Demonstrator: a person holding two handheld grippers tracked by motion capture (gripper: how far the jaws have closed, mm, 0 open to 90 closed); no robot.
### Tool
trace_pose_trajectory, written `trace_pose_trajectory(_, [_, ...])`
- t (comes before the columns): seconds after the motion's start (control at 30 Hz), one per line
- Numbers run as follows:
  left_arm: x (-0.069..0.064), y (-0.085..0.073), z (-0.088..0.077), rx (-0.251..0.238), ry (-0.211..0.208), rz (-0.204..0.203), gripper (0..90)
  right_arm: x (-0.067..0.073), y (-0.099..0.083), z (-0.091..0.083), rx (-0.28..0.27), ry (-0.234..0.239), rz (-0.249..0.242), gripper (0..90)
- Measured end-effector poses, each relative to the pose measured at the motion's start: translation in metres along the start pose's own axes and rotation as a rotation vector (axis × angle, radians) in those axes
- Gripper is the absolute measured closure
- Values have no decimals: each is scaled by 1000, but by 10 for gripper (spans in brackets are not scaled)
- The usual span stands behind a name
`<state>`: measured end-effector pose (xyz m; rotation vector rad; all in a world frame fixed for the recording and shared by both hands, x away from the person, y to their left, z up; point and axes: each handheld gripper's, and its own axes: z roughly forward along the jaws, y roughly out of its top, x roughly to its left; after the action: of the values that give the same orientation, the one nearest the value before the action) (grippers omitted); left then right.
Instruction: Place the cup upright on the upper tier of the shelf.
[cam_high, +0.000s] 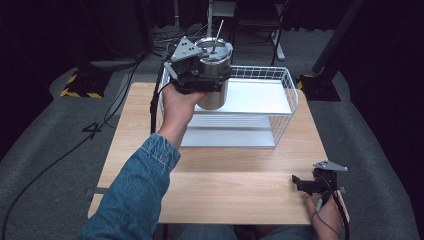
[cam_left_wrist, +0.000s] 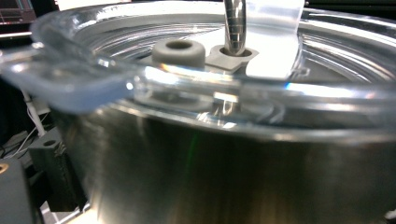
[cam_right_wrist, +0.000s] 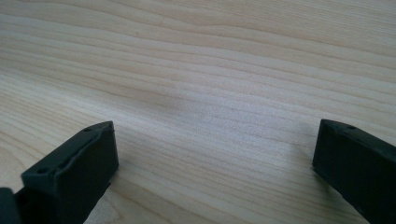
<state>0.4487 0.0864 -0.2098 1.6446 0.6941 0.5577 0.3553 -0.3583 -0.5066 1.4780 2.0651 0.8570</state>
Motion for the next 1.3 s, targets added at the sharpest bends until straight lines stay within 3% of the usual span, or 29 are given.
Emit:
trace_pose_trajectory(0.3, [9, 9, 27, 19, 40, -15, 37, 0, 0, 0, -1, 0, 2, 3])
trace_pose_trajectory(0.63, [22, 13, 51, 4, 94, -11, 37, 0, 0, 0, 0, 1, 2, 3])
trace_pose_trajectory(1.0, [34, 7, 70, 20, 145, -38, 37, 0, 0, 0, -1, 2, 2, 3])
trace_pose_trajectory(1.07, [38, 3, 74, 51, 177, -33, 37, 0, 0, 0, 0, 1, 3, 3])
trace_pose_trajectory(1.2, [43, -2, 76, 43, 189, -73, 37, 0, 0, 0, 0, 1, 2, 3])
trace_pose_trajectory(1.3, [45, -6, 78, 60, 198, -71, 37, 0, 0, 0, 0, 1, 2, 3])
